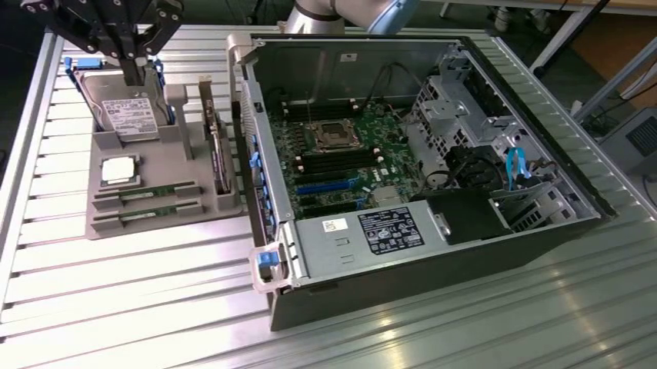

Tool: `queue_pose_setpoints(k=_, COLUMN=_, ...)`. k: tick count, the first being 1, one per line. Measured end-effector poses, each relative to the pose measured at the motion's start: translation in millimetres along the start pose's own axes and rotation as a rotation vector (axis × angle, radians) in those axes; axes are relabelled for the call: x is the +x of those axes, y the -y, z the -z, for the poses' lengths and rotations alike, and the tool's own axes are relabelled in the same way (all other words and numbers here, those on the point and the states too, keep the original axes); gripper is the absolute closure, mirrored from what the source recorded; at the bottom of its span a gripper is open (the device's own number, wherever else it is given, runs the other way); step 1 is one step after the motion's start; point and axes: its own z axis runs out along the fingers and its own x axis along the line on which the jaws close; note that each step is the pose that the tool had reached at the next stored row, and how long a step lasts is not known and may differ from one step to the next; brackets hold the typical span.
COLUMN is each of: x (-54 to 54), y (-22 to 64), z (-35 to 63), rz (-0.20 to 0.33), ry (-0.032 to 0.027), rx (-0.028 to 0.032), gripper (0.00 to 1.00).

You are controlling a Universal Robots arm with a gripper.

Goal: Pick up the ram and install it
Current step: 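Reach for the ram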

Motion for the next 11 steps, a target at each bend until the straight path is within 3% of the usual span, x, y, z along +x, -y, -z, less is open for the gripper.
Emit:
queue_pose_setpoints(k=7, x=0.4, y=0.3, z=0.0, rz=0.0, ry=0.0, rx=0.0001, gripper=0.9)
queue_pose_setpoints(k=11, x=-0.3, y=9.0, z=0.3, rz=0.0, ry=0.0001, rx=0.0002, gripper=0.9)
